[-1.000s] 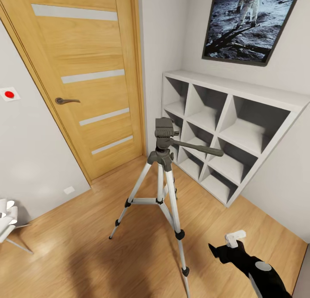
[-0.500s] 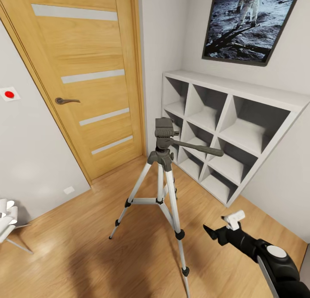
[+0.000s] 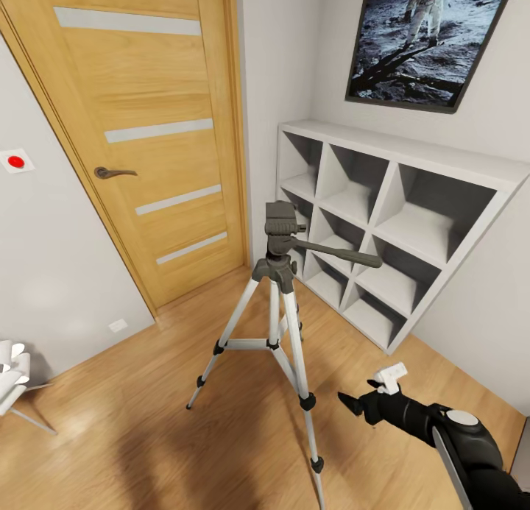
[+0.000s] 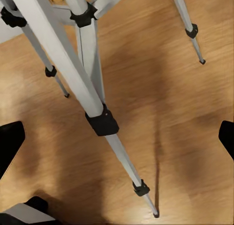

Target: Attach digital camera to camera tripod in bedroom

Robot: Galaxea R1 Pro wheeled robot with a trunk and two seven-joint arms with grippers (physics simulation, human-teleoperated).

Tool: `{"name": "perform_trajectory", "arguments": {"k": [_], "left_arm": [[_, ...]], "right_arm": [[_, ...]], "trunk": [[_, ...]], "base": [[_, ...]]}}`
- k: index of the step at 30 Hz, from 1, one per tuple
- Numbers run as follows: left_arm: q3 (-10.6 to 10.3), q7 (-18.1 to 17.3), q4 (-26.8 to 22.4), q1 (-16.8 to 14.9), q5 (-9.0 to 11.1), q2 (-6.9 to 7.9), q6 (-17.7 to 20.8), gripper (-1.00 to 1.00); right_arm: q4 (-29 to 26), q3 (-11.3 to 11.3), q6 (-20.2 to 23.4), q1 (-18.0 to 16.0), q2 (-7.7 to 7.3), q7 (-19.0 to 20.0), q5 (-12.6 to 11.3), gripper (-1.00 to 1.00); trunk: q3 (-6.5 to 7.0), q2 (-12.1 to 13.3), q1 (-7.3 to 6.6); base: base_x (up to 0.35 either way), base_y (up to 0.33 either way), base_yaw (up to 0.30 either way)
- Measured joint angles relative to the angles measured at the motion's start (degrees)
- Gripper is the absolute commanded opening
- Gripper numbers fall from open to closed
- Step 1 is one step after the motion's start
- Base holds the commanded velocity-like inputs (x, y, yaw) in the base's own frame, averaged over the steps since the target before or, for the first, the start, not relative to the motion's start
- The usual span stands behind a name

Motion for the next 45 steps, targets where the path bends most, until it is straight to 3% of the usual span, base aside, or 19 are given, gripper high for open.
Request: {"name": "perform_trajectory", "arguments": {"k": [4, 6, 7, 10, 12, 18, 27, 32, 37, 45], "left_arm": [[0.0, 0.0, 0.0, 0.0, 0.0, 0.0, 0.0, -1.0], [0.0, 0.0, 0.0, 0.0, 0.0, 0.0, 0.0, -1.0], [0.0, 0.0, 0.0, 0.0, 0.0, 0.0, 0.0, -1.0], [0.0, 0.0, 0.0, 0.0, 0.0, 0.0, 0.0, -1.0], [0.0, 0.0, 0.0, 0.0, 0.0, 0.0, 0.0, -1.0], [0.0, 0.0, 0.0, 0.0, 0.0, 0.0, 0.1, -1.0], [0.0, 0.0, 0.0, 0.0, 0.0, 0.0, 0.1, -1.0], [0.0, 0.0, 0.0, 0.0, 0.0, 0.0, 0.1, -1.0], [0.0, 0.0, 0.0, 0.0, 0.0, 0.0, 0.1, -1.0], [0.0, 0.0, 0.0, 0.0, 0.0, 0.0, 0.1, -1.0]], "right_arm": [[0.0, 1.4, 2.4, -2.2, 1.98, -0.2, 0.1, 1.0], [0.1, 2.1, 4.4, -3.2, 3.55, -0.4, 0.4, 1.0], [0.2, 2.5, 5.9, -3.9, 5.47, -0.7, 0.5, 1.0], [0.3, 2.8, 6.6, -4.3, 7.57, -1.5, 0.6, 1.0], [0.4, 2.8, 6.7, -4.5, 8.19, -1.7, 0.5, 1.0], [3.0, 2.9, 6.4, -5.7, 9.36, -2.0, 0.3, 1.0], [16.2, 3.0, 1.6, -11.4, 10.02, -2.2, 0.8, 1.0], [17.6, 3.0, 0.4, -11.9, 10.17, -3.1, 0.8, 1.0], [19.3, 3.0, -5.4, -12.0, 10.76, -6.1, 0.4, 1.0], [23.2, 3.1, -10.6, -12.0, 11.0, -6.8, 0.2, 1.0]], "trunk": [[0.0, 0.0, 0.0], [0.0, 0.0, 0.0], [0.0, 0.0, 0.0], [0.0, 0.0, 0.0], [0.0, 0.0, 0.0], [0.0, 0.0, 0.0], [0.0, 0.0, 0.0], [0.0, 0.0, 0.0], [0.0, 0.0, 0.0], [0.0, 0.0, 0.0]], "base": [[0.0, 0.0, 0.0], [0.0, 0.0, 0.0], [0.0, 0.0, 0.0], [0.0, 0.0, 0.0], [0.0, 0.0, 0.0], [0.0, 0.0, 0.0], [0.0, 0.0, 0.0], [0.0, 0.0, 0.0], [0.0, 0.0, 0.0], [0.0, 0.0, 0.0]]}}
